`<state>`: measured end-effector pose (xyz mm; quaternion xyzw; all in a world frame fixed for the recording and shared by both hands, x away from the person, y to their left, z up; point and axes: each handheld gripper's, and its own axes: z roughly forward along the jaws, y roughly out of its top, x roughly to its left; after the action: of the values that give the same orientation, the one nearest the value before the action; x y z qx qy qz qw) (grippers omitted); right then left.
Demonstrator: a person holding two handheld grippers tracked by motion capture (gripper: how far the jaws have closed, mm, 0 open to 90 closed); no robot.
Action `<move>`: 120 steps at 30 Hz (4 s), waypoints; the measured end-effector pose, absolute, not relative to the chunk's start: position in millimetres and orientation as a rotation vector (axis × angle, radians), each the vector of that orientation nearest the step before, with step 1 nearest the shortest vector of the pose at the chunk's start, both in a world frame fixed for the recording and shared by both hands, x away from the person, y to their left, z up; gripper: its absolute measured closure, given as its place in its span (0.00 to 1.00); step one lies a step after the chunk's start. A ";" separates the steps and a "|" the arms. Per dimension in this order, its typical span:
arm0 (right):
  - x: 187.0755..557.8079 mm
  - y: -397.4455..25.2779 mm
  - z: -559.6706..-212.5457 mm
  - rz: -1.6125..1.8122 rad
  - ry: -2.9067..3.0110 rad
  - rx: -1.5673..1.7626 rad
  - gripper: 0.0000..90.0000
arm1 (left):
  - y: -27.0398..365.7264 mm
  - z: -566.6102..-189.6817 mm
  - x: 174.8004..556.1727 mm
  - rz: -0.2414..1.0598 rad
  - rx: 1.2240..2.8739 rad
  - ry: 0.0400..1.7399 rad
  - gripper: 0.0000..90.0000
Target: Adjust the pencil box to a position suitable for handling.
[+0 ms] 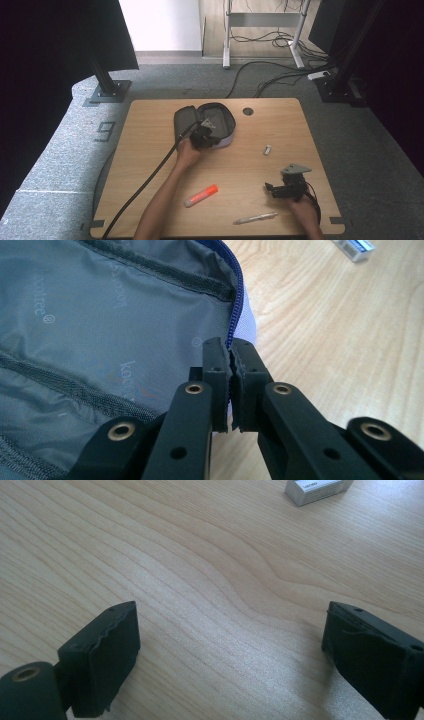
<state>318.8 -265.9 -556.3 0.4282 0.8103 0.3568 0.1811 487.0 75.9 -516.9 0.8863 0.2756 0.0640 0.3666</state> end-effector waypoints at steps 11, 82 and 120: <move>318.8 -266.0 -556.3 1.007 2.289 1.209 0.09 | 76.9 -516.5 471.5 0.151 2.291 0.677 0.95; 318.8 -265.9 -556.3 1.007 2.288 1.209 0.09 | 81.8 -518.3 365.7 0.014 2.293 0.514 0.94; 318.8 -265.9 -556.3 1.006 2.288 1.208 0.09 | 94.4 -507.0 341.2 0.019 2.260 0.534 0.42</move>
<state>318.8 -265.9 -556.3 0.4280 0.8104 0.3564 0.1817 341.2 94.4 -507.0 0.8926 0.2110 0.0076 0.3983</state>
